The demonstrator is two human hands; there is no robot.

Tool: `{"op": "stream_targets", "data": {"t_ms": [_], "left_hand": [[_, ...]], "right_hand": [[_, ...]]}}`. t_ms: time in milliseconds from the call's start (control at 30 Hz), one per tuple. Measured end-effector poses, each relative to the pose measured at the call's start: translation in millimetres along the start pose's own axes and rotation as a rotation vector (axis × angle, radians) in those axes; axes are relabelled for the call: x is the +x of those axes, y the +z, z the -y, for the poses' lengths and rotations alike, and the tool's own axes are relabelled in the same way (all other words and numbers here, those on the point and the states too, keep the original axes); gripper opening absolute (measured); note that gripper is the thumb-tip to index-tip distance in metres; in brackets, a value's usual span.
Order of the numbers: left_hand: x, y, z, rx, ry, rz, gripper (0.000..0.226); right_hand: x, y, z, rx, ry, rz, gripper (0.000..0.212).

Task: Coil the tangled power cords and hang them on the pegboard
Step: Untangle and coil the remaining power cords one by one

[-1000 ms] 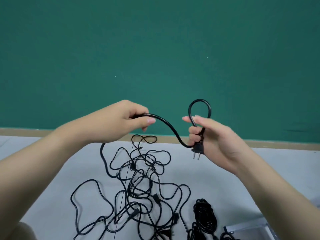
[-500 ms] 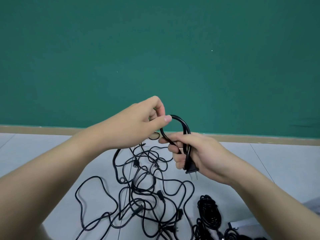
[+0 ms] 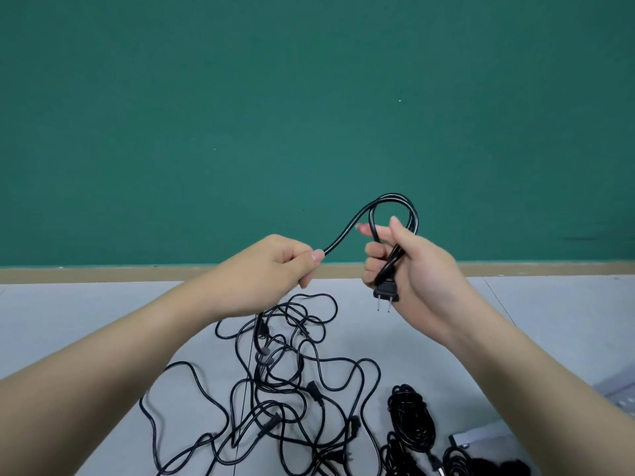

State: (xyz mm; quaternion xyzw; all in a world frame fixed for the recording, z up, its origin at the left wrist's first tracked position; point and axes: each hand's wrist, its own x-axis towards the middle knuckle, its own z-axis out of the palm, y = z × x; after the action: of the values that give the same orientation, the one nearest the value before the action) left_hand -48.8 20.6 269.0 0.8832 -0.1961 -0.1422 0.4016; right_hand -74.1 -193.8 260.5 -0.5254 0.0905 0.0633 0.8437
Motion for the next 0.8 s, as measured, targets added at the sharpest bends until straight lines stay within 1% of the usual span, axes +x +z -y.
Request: {"op": "stream_targets", "data": {"t_ms": [167, 300, 400, 433, 533, 667, 700, 733, 800], "left_hand": [[-5.0, 14.8, -16.9, 0.113, 0.040, 0.046, 0.047], [-9.1, 24.1, -21.2, 0.092, 0.041, 0.087, 0.047], [-11.0, 28.9, -23.7, 0.103, 0.044, 0.109, 0.048], [-11.3, 29.3, -24.2, 0.097, 0.054, 0.108, 0.048], [-12.0, 22.9, -27.4, 0.111, 0.084, 0.068, 0.050], [-12.7, 2.1, -25.8, 0.205, 0.048, 0.072, 0.057], [-12.4, -3.3, -22.7, 0.222, 0.038, 0.066, 0.057], [-12.4, -8.3, -19.5, 0.231, 0.033, 0.058, 0.057], [-13.7, -16.6, -15.4, 0.226, 0.046, 0.038, 0.053]], "right_hand": [[-4.3, 8.7, -7.7, -0.142, 0.008, 0.064, 0.039], [-9.0, 10.4, -10.2, -0.292, 0.006, 0.096, 0.027], [-10.7, 11.7, -8.6, -0.304, 0.012, 0.105, 0.022], [-10.6, 12.2, -7.5, -0.250, 0.020, 0.112, 0.022], [-7.7, 12.2, 1.8, 0.022, 0.037, 0.097, 0.024], [2.8, -7.4, 27.1, 0.534, 0.060, 0.027, 0.026], [5.8, -14.3, 33.3, 0.599, 0.055, -0.004, 0.025], [7.4, -20.6, 37.6, 0.599, 0.044, -0.038, 0.023], [9.2, -27.1, 38.6, 0.507, 0.029, -0.082, 0.019]]}}
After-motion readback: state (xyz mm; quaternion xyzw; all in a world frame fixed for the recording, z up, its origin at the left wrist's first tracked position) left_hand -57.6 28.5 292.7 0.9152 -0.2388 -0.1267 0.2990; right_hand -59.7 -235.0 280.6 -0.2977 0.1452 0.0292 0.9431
